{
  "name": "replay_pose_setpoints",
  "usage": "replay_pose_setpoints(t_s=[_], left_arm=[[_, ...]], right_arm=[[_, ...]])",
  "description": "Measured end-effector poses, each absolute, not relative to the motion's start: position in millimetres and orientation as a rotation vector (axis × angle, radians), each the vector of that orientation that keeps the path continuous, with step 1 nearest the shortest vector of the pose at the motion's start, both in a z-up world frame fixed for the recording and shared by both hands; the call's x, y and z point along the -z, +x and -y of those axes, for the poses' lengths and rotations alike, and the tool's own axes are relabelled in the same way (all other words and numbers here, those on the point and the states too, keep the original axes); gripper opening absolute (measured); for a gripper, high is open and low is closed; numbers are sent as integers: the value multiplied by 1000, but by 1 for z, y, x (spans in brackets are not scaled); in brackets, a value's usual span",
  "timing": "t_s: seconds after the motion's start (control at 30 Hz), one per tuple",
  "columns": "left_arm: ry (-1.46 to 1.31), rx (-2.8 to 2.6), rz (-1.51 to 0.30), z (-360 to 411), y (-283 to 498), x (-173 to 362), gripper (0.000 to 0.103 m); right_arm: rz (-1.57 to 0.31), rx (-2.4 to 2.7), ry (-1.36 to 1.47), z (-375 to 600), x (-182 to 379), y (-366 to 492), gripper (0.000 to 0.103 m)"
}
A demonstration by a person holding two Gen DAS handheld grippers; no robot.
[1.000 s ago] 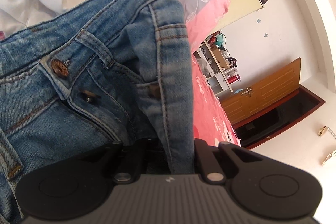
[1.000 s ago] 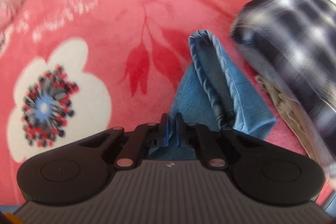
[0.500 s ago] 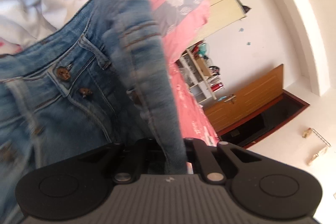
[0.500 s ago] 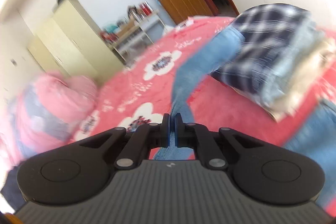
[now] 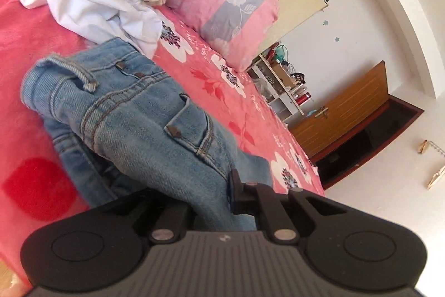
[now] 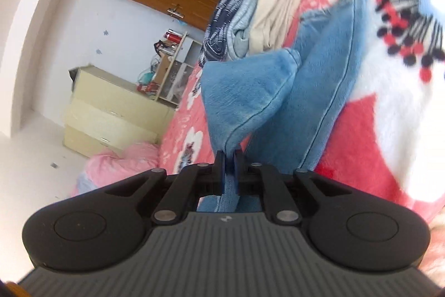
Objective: Fold clothes
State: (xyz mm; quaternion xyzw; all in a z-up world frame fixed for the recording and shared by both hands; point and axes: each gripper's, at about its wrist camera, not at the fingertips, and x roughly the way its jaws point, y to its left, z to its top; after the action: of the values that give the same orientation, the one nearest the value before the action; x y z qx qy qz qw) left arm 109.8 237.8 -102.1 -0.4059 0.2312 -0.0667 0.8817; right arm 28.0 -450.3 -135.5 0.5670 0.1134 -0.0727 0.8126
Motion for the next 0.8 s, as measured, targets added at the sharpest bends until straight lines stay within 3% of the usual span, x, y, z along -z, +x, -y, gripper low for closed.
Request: replay_pose_setpoints(t_s=[0.03, 0.07, 0.17, 0.33, 0.4, 0.47, 0.67, 0.8], left_arm=[[-859, 137, -484, -237, 106, 101, 10], [-873, 135, -483, -233, 106, 98, 11], [-907, 116, -483, -229, 127, 96, 12], [-926, 82, -479, -233, 131, 94, 15], [-940, 69, -476, -234, 133, 95, 15], [-948, 62, -473, -234, 134, 94, 15], [-923, 58, -473, -228, 132, 93, 16], [-937, 55, -482, -228, 133, 99, 17]], right_arm=[[-241, 142, 1239, 454, 139, 31, 16], [-240, 137, 1270, 457, 142, 33, 29], [-211, 128, 1346, 470, 151, 39, 44], [-146, 82, 1485, 497, 171, 58, 46], [-127, 66, 1508, 504, 175, 68, 42], [-101, 84, 1477, 509, 167, 73, 8], [88, 194, 1025, 502, 94, 35, 3], [-49, 230, 1071, 514, 122, 32, 6]])
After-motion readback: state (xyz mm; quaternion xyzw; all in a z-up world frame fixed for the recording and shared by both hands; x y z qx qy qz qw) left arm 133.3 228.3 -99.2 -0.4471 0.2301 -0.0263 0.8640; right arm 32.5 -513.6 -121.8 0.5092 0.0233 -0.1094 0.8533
